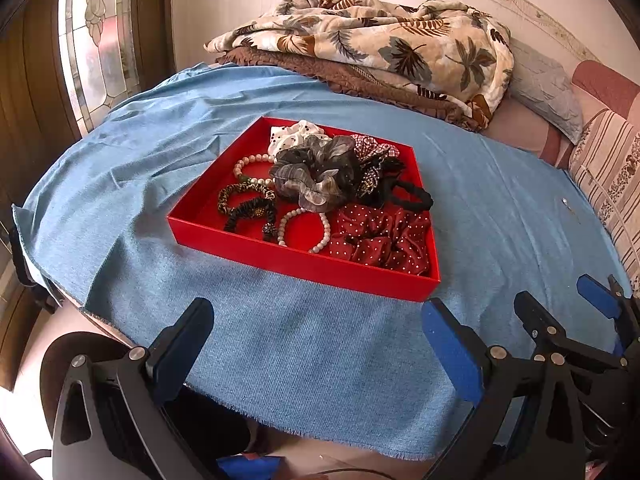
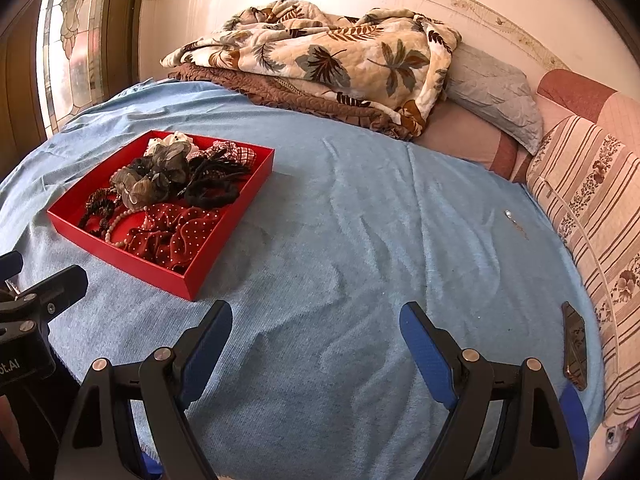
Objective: Organize jewelry
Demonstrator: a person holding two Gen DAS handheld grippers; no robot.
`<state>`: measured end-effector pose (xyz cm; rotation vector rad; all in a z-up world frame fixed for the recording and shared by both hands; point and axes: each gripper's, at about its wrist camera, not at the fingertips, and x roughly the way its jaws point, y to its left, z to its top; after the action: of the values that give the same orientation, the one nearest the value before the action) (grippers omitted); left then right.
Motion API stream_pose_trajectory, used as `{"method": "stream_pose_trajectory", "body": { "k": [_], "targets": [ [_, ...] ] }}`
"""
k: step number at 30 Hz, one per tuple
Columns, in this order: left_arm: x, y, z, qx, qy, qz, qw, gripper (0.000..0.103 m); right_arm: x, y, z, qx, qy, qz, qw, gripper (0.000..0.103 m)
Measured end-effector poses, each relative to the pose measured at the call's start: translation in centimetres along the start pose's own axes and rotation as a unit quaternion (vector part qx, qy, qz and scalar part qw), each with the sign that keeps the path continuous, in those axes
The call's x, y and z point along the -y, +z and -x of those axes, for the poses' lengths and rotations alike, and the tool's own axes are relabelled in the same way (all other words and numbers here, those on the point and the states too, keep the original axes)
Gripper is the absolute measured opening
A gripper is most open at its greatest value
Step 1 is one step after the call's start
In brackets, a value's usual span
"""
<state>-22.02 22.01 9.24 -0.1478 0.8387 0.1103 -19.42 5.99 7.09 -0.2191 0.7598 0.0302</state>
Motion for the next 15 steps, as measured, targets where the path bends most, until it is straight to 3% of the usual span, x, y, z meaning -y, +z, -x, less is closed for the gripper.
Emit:
{"method": "stream_pose_trajectory", "body": {
  "k": [15],
  "targets": [
    [-0.06,0.09,-0.02,0.0,0.0,0.001,1.0,0.103,-0.23,-0.08,-0.05,0.001,-0.001,0.0,1.0,0.089]
  ]
}}
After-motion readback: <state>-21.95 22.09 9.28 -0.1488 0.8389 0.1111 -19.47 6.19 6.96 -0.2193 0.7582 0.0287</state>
